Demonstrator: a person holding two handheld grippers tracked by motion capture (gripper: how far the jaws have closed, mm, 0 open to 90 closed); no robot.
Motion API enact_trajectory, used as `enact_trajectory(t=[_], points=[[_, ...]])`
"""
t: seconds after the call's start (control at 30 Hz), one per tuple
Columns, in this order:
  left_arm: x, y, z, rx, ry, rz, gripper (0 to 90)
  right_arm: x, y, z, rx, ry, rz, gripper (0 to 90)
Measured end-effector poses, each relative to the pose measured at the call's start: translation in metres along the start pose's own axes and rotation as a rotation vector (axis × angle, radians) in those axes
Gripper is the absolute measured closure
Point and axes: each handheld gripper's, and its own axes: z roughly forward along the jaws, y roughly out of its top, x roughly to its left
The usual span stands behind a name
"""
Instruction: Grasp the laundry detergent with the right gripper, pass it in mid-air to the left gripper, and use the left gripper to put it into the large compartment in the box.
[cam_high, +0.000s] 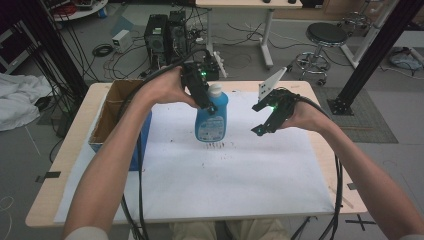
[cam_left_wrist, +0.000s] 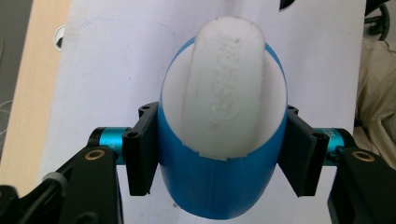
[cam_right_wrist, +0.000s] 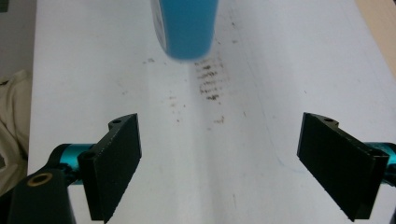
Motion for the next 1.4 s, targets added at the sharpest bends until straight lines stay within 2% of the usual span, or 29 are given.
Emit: enact_trajectory(t=[0.17, 0.33, 0.5, 0.73, 0.87, 1.1, 1.3, 1.4], points=[[0.003, -0.008, -0.024, 0.009, 0.027, -0.029, 38.0, -0.003, -0.017, -0.012, 0.032, -0.029, 0.036, 12.9], [0.006, -0.016, -0.049, 0.022, 0.047, -0.061, 38.0, -0.003, -0.030, -0.018, 0.079, -0.056, 0.040, 12.9], [0.008, -0.024, -0.074, 0.029, 0.077, -0.093, 38.0, -0.005, -0.043, -0.021, 0.110, -0.074, 0.067, 13.0], [0.014, -0.042, -0.107, 0.037, 0.111, -0.134, 38.0, -0.005, -0.051, -0.022, 0.116, -0.084, 0.081, 13.0], [0.020, -0.057, -0.124, 0.038, 0.128, -0.164, 38.1, -0.005, -0.054, -0.022, 0.118, -0.088, 0.084, 13.0], [0.026, -0.086, -0.143, 0.052, 0.170, -0.218, 38.0, -0.006, -0.061, -0.022, 0.133, -0.097, 0.096, 13.0], [0.031, -0.109, -0.151, 0.062, 0.171, -0.262, 38.0, -0.006, -0.068, -0.018, 0.142, -0.098, 0.108, 13.0], [0.033, -0.118, -0.156, 0.060, 0.185, -0.278, 38.1, -0.006, -0.070, -0.016, 0.146, -0.097, 0.116, 13.0]])
